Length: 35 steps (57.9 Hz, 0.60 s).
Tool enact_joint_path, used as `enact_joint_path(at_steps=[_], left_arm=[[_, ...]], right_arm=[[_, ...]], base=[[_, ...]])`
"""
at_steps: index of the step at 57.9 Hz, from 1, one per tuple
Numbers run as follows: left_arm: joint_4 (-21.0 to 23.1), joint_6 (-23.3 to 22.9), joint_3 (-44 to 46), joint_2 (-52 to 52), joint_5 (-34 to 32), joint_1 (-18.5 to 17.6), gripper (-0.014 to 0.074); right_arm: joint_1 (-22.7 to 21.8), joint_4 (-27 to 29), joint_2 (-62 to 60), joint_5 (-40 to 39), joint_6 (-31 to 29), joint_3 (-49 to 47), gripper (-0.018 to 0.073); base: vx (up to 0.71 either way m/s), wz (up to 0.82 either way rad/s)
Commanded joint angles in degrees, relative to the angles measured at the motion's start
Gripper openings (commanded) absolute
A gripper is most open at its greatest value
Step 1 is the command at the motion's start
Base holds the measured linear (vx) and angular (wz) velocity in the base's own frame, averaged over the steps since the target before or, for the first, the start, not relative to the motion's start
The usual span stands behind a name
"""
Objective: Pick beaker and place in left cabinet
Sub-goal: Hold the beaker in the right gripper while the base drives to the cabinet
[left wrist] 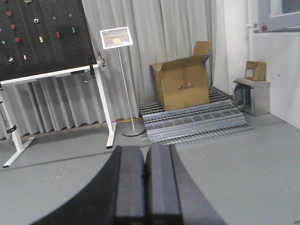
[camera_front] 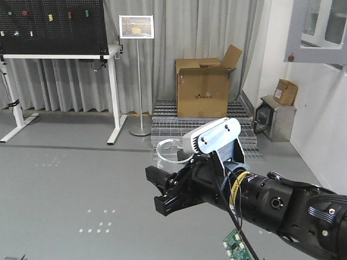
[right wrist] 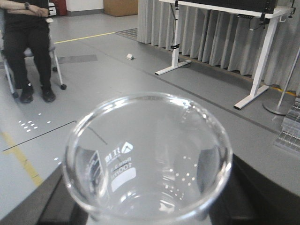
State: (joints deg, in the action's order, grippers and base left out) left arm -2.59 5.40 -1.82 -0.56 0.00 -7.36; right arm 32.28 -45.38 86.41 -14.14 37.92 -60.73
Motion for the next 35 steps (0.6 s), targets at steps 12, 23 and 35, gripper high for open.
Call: enact_joint_path(at_steps=[12,23,35], left_arm=[[0.2,-0.2,-0.9,-1.1,-4.3,0.0,0.0001],[0.2,-0.2,-0.9,-1.1,-4.3,0.0,0.0001],[0.2,-0.2,-0.9,-1.1,-4.3,0.0,0.0001]], right_arm=[[-0.2,0.7,-2.1,-3.2,-0.1,-1.8,-0.0006],[-0.2,0.7,-2.1,-3.1,-0.1,-1.8,-0.0006],[-0.2,0.7,-2.1,-3.2,-0.1,-1.8,-0.0006]], base=[[0.77,0.00],[0.76,0.01],[0.74,-0.01]])
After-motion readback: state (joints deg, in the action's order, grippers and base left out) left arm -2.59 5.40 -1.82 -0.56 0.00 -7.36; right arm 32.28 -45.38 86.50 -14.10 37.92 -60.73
